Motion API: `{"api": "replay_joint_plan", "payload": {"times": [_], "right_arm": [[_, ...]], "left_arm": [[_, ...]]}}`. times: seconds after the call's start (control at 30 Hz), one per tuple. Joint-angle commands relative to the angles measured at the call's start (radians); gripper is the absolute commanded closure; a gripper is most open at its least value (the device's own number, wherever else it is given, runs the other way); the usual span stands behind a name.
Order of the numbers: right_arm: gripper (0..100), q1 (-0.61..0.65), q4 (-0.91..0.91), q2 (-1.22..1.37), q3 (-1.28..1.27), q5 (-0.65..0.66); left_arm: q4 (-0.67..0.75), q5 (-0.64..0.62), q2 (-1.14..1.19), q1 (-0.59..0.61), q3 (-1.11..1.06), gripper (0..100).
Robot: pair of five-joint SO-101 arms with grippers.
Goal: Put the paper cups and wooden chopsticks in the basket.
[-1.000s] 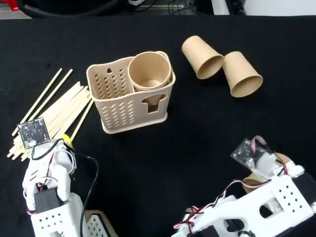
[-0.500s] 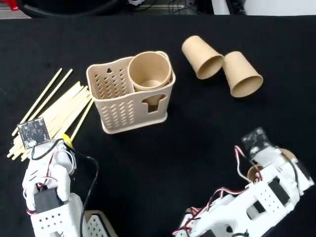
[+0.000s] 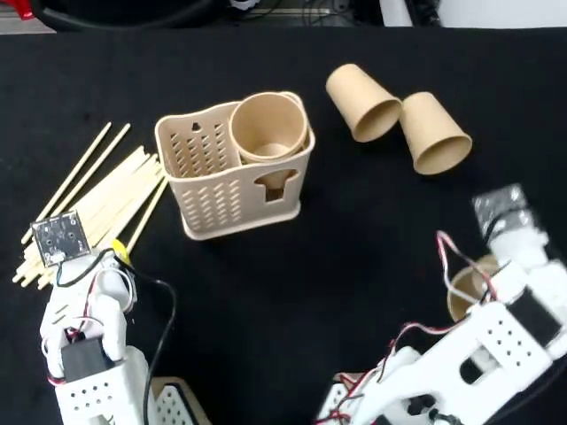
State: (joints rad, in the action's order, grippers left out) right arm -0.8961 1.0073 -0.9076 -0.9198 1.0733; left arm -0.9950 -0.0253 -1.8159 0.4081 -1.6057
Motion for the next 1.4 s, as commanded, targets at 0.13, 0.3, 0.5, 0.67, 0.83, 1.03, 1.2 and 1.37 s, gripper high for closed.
{"api": "replay_joint_plan", "payload": {"times": [0.13,0.3,0.5,0.67,0.83,1.03,1.2,1.37], "right_arm": [[98.6,0.338,0.514,0.001,0.611,-0.292],[98.6,0.543,0.617,0.071,0.848,-0.516],[98.6,0.81,0.618,0.289,1.087,-0.723],[98.6,0.994,0.624,0.539,1.346,-0.806],[98.6,1.085,0.666,0.799,1.62,-0.859],[98.6,1.151,0.756,1.05,1.903,-0.887],[98.6,1.174,0.756,1.112,1.902,-0.887],[98.5,1.172,0.752,1.122,1.863,-0.879]], "left_arm": [[0.015,0.005,-0.005,-0.01,0.005,87],[0.015,0.005,-0.005,-0.01,0.005,87],[0.015,0.005,-0.005,-0.01,0.005,87],[0.015,0.005,-0.005,-0.01,0.005,87],[0.015,0.005,-0.005,-0.01,0.005,87],[0.015,0.005,-0.005,-0.01,0.005,87],[0.015,0.005,-0.005,-0.01,0.005,87],[0.015,0.005,-0.005,-0.01,0.005,87]]}}
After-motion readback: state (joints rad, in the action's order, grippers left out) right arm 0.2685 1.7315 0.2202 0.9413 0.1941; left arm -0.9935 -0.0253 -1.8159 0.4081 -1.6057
